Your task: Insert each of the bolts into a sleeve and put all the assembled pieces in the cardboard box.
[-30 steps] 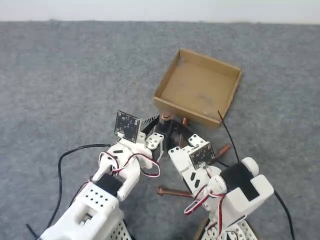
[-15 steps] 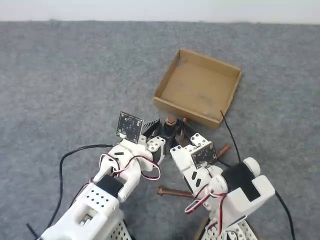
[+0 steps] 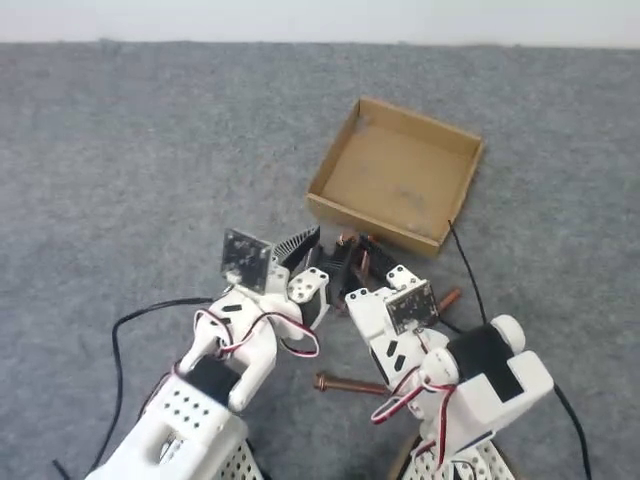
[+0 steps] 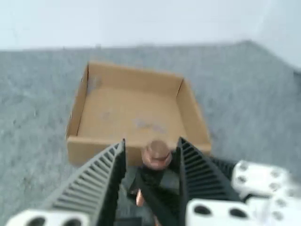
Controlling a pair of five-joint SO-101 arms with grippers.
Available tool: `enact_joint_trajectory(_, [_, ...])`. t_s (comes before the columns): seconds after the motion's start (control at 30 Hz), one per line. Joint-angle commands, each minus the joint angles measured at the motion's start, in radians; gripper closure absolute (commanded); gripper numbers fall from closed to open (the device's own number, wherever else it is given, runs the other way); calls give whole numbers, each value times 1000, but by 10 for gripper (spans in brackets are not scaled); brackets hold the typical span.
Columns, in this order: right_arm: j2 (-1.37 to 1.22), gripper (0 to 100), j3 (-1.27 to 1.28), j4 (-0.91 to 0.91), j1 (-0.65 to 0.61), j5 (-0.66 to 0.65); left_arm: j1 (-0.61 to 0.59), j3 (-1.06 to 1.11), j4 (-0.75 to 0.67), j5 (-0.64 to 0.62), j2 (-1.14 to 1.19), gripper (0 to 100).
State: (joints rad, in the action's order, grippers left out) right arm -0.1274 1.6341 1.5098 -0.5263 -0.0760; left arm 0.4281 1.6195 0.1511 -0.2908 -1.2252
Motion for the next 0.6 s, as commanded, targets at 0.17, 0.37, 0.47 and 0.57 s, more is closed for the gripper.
enact_joint_trajectory(0.17, [21,992,-63,-28,31,12,-55,-21,304,-38,-416,836])
enact_joint_trajectory(0.37, [28,992,-63,-28,85,3,-241,65,347,-37,-591,860])
enact_joint_trajectory(0.47, [30,992,-63,-21,102,3,-324,58,404,-35,-598,944])
enact_joint_trajectory(0.57, [31,992,-63,-15,113,3,-420,65,427,-35,-594,990])
